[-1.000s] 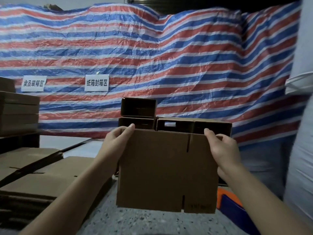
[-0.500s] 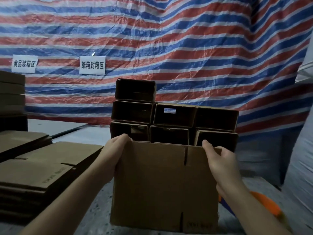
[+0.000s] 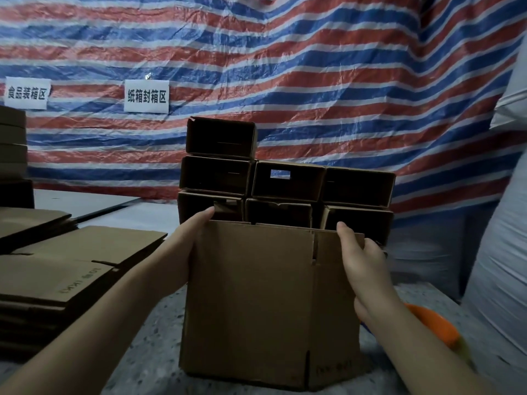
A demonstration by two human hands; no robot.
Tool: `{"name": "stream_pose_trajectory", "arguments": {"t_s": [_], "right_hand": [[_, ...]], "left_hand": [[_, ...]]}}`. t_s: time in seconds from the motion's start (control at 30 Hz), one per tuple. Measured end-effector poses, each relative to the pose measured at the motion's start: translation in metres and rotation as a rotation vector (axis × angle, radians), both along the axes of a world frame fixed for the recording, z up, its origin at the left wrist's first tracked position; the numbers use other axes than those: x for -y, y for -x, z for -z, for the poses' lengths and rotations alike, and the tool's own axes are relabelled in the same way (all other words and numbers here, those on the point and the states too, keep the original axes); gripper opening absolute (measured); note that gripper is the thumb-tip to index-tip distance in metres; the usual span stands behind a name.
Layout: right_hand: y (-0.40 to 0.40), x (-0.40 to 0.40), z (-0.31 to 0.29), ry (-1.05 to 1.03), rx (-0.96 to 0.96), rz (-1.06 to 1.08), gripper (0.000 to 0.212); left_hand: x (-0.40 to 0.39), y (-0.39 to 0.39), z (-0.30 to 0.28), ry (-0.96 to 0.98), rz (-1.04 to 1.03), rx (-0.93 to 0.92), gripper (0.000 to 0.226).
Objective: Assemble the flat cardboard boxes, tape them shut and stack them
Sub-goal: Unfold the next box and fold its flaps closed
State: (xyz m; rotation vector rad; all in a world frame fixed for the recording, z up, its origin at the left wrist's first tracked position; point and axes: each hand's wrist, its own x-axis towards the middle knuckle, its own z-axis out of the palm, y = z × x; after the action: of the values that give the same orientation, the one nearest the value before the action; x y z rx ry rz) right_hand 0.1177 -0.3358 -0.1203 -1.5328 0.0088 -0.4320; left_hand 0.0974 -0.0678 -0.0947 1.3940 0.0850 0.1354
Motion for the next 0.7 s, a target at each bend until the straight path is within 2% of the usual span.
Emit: {"name": "stream_pose_trajectory", "arguments": {"t_s": [0.13, 0.23, 0.3, 0.4, 0.47, 0.6, 0.7], "right_hand": [[0.002, -0.002, 0.000, -0.060, 0.022, -0.018, 0.044], [0.002, 0.002, -0.003, -0.073, 0.085, -0.055, 0.049], [0.001, 0.007, -0.007, -0.056, 0.126, -0.157, 0.052], [0.000, 0.016, -0.012, -0.170, 0.119, -0.430, 0.051], [-0.004, 0.020, -0.007, -0.220, 0.108, -0.525, 0.055], [-0.013, 0.021, 0.012, -0.278, 0.024, -0.368, 0.056], [-0.014, 0.020, 0.020, -0.284, -0.064, -0.321, 0.057]], "left_hand": [[0.006, 0.008, -0.008, -0.039, 0.044, -0.009, 0.039], [0.003, 0.027, -0.008, -0.133, 0.251, 0.106, 0.042], [0.014, 0.035, -0.020, -0.045, 0.317, 0.120, 0.043], [0.038, 0.033, -0.026, 0.037, 0.245, 0.139, 0.033], [0.039, 0.028, -0.009, 0.088, 0.184, 0.182, 0.030], [0.046, 0.023, 0.007, -0.024, 0.266, 0.280, 0.036], [0.053, 0.014, 0.012, -0.053, 0.171, 0.207, 0.047]]}}
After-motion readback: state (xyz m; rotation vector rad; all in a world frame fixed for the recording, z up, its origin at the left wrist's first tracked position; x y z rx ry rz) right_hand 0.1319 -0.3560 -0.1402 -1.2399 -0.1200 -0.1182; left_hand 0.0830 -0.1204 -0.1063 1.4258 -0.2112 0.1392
